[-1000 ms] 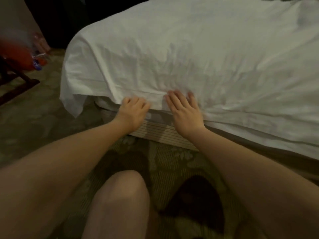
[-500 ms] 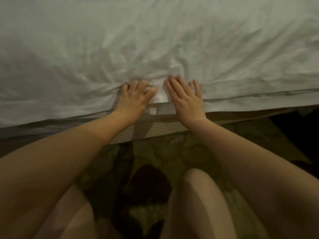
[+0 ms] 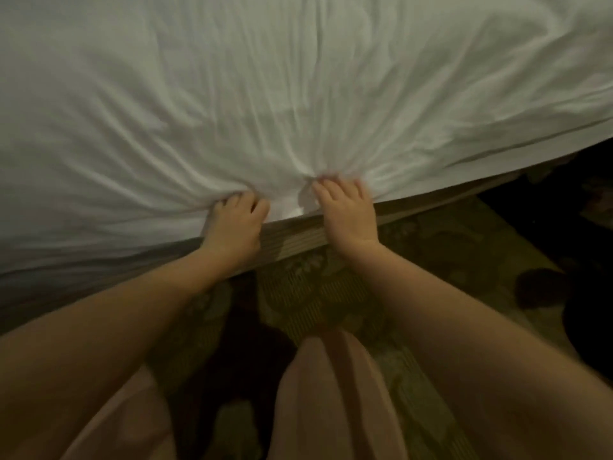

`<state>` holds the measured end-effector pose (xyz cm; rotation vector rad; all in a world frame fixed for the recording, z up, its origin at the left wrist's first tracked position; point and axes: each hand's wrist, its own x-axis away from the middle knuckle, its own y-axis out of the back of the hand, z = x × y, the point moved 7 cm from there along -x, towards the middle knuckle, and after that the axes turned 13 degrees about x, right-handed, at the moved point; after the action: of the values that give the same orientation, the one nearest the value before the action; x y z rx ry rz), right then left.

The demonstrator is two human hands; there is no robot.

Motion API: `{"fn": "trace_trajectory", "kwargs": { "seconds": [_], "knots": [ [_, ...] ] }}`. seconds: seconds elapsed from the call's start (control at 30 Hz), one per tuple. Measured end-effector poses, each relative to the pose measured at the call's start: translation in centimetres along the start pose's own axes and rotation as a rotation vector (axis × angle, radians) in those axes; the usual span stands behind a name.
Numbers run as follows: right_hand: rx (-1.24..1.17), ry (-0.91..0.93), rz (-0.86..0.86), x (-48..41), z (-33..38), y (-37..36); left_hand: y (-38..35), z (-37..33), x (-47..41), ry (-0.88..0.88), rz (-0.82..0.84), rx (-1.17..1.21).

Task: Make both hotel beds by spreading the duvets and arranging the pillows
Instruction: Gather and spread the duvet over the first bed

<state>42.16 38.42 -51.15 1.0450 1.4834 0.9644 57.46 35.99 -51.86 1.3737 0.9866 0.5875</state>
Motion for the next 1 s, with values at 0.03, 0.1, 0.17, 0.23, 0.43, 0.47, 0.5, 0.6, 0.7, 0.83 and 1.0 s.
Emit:
{"fn": "trace_trajectory", "kwargs": {
  "seconds": [0.03,0.1,0.17,0.23,0.43,0.47,0.5,0.6,0.7,0.83,1.0],
  "knots": [
    [0.025,-0.055,-0.012,-0.1,-1.6,0.2,0.3,-1.4,-1.1,-0.056,-0.038,-0.005],
    [0.098,-0.158,0.009,-0.1,-5.3,0.0,1.1,-5.5,-3.1,-0.194,-0.143,-0.036],
    [0.18,-0.23,0.025,-0.1,-8.7,0.2,0.8,-8.8,-5.1,-0.226,-0.083,-0.088],
    [0.217,-0.295,0.008,-0.7,-12.0,1.1,0.5,-10.9,-7.5,-0.185,0.019,-0.138],
    [0.309,-0.401,0.039,-1.6,-20.8,2.0,1.3,-16.8,-12.4,-0.275,0.047,-0.042],
    [0.307,-0.407,0.056,-1.7,-21.9,2.1,1.4,-17.6,-13.0,-0.282,0.045,-0.018],
    [0.305,-0.407,0.073,-1.6,-22.9,2.3,1.5,-18.4,-13.4,-0.297,0.054,-0.012],
    [0.362,-0.357,0.115,0.3,-24.4,1.9,0.8,-20.6,-13.2,-0.355,0.103,-0.017],
    [0.35,-0.294,0.196,3.9,-23.1,-0.9,-2.3,-21.0,-11.1,-0.372,0.233,-0.081],
    [0.303,-0.328,0.226,4.2,-23.7,-1.7,-3.3,-21.0,-12.2,-0.344,0.232,-0.038],
    [0.194,-0.511,0.326,6.3,-27.1,-3.9,-2.5,-25.2,-14.6,-0.442,0.062,-0.09]
  ]
}}
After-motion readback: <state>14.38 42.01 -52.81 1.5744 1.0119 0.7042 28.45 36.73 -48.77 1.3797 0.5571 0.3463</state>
